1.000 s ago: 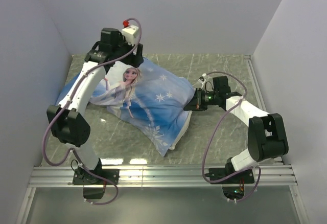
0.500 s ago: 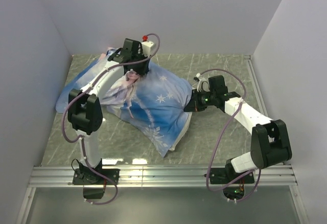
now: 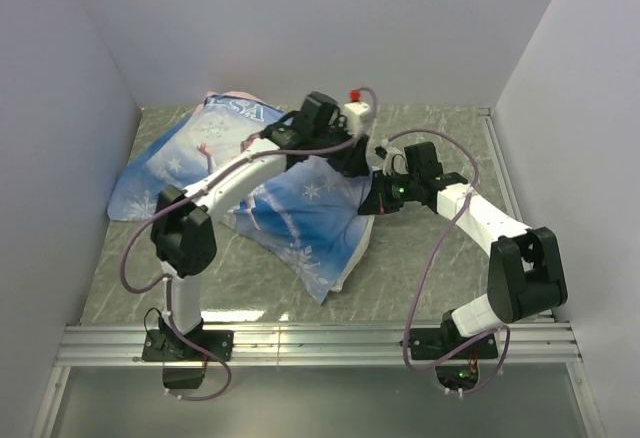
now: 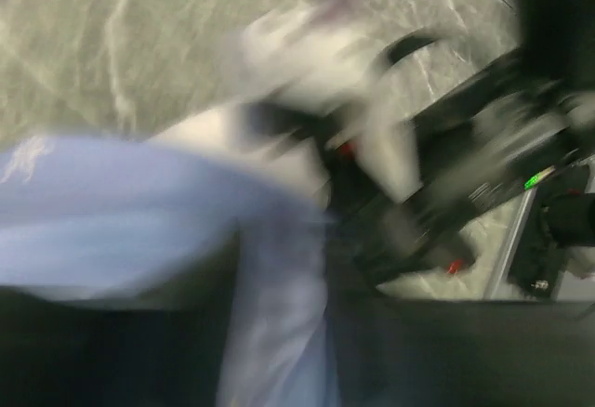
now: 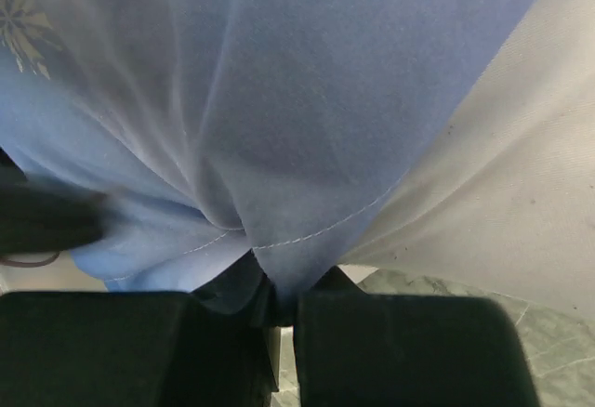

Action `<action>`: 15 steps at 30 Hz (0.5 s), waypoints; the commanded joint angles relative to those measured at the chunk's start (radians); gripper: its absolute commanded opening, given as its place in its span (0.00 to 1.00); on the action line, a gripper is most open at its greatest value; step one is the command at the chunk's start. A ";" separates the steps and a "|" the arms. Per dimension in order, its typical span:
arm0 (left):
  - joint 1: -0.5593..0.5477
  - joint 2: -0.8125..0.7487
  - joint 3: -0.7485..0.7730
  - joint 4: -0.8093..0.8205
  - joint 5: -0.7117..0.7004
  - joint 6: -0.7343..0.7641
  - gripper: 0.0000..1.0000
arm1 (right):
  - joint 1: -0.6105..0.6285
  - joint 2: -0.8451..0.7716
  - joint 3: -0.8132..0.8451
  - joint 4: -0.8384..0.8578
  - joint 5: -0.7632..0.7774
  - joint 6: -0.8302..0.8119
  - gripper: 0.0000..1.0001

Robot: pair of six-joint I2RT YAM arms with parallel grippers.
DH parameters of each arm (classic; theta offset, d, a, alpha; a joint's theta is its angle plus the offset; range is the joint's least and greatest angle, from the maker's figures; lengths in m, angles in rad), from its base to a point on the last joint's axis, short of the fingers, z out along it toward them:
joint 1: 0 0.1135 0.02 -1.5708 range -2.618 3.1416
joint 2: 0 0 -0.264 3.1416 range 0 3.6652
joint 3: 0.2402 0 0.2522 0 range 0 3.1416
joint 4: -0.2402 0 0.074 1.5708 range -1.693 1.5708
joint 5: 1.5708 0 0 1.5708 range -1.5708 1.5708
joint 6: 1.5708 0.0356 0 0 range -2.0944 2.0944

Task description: Put the pillow into the pillowcase

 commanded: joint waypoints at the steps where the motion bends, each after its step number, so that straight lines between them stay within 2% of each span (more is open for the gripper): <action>1: 0.169 -0.157 -0.073 0.007 0.069 -0.081 0.56 | 0.008 -0.011 0.015 0.031 0.046 -0.033 0.00; 3: 0.242 -0.249 -0.120 -0.131 -0.006 0.007 0.66 | 0.008 -0.019 -0.002 0.037 0.037 -0.029 0.00; 5: 0.343 -0.312 -0.200 -0.221 -0.048 0.148 0.69 | 0.008 -0.028 -0.010 0.040 0.034 -0.026 0.00; 7: 0.439 -0.412 -0.278 -0.278 -0.101 0.211 0.74 | 0.008 -0.025 -0.012 0.036 0.033 -0.032 0.00; 8: 0.461 -0.434 -0.342 -0.300 -0.121 0.289 0.74 | 0.008 -0.024 -0.010 0.032 0.031 -0.032 0.00; 11: 0.498 -0.495 -0.451 -0.294 -0.180 0.377 0.74 | 0.008 -0.018 0.001 0.026 0.037 -0.044 0.00; 13: 0.498 -0.489 -0.485 -0.247 -0.185 0.376 0.72 | 0.008 -0.010 0.005 0.023 0.034 -0.046 0.00; 14: 0.498 -0.477 -0.496 -0.237 -0.181 0.374 0.70 | 0.009 -0.007 0.011 0.019 0.033 -0.044 0.00; 15: 0.498 -0.440 -0.490 -0.237 -0.166 0.370 0.62 | 0.008 -0.004 0.024 0.016 0.031 -0.041 0.00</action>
